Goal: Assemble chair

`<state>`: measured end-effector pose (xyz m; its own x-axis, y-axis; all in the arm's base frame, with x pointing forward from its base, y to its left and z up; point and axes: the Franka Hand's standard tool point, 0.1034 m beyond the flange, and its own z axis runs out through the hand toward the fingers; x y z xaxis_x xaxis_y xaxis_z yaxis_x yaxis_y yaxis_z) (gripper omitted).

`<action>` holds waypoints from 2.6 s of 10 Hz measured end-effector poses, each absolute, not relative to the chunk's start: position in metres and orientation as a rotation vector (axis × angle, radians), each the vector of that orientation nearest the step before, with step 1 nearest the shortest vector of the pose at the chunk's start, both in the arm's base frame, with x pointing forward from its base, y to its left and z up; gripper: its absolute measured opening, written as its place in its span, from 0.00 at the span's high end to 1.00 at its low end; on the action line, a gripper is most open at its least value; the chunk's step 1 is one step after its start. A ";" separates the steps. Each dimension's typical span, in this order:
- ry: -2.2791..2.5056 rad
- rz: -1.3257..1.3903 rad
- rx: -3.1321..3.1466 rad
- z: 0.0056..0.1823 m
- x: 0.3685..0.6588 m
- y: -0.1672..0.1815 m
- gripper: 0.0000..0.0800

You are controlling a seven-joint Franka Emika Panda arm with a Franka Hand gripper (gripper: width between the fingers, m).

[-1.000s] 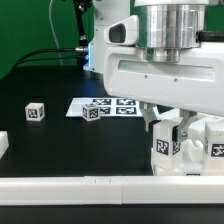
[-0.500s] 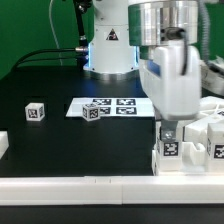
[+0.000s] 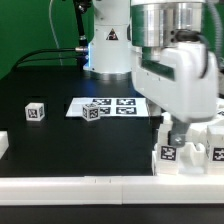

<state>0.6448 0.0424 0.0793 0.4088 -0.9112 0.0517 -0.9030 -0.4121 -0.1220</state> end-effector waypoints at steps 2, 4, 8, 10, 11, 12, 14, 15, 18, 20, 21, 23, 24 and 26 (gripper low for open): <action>1.489 -0.175 -2.684 0.079 0.645 0.042 0.19; 1.305 -0.183 -2.789 0.079 0.645 0.041 0.19; 0.853 -0.208 -3.023 0.076 0.645 0.041 0.33; 0.894 -0.207 -3.010 0.076 0.645 0.041 0.50; 0.964 -0.207 -2.985 0.076 0.645 0.042 0.50; 1.078 -0.206 -2.939 0.076 0.645 0.042 0.65; 1.232 -0.204 -2.871 0.076 0.645 0.042 0.65; 1.544 -0.189 -2.702 0.076 0.644 0.042 0.65; 2.221 -0.143 -2.049 0.077 0.646 0.047 0.65; 2.325 -0.137 -1.907 0.076 0.646 0.047 0.64; 2.413 -0.124 -1.782 0.076 0.646 0.047 0.64; 2.405 -0.125 -1.794 0.076 0.646 0.047 0.64; 2.353 -0.131 -1.866 0.076 0.646 0.046 0.56; 2.128 -0.149 -2.135 0.075 0.648 0.044 0.32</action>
Offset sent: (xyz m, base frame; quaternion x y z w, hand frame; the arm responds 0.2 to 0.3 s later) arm 0.0000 0.0000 0.0000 0.0000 0.0000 -0.1938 0.9810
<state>0.6480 0.0437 0.0751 0.0043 -0.9998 -0.0171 -0.9876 -0.0015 -0.1568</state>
